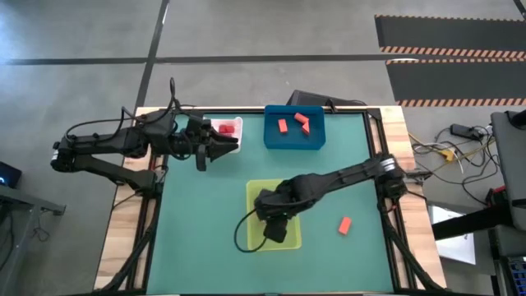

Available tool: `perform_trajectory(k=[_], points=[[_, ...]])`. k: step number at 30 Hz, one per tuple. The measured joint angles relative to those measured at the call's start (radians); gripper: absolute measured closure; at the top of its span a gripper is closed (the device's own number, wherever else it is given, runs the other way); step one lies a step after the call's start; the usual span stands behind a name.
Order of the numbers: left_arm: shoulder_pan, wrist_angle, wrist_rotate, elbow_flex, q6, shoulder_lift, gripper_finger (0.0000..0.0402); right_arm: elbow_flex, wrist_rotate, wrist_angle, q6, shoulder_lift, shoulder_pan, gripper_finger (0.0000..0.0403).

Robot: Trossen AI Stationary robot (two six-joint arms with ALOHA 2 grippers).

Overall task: Sort & place blocks by color
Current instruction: Put the light orange cube block into the yellow bin

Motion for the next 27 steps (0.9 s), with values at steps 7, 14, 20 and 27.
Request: perform_trajectory(k=[7, 14, 20, 27], points=[[-0.003, 0.000, 0.001, 0.000, -0.001, 0.000, 0.0285, 0.071, -0.013, -0.100, -0.195, 0.150, 0.000, 0.0280], [-0.003, 0.000, 0.001, 0.000, -0.002, -0.002, 0.0285, 0.050, -0.013, -0.117, -0.331, 0.247, 0.000, 0.0280], [-0.003, 0.000, 0.001, 0.000, -0.002, -0.002, 0.0285, 0.044, -0.013, -0.120, -0.375, 0.298, 0.000, 0.0280], [-0.003, -0.001, 0.001, 0.000, -0.002, -0.002, 0.0285, 0.035, -0.009, -0.097, -0.373, 0.307, -0.002, 0.0279]])
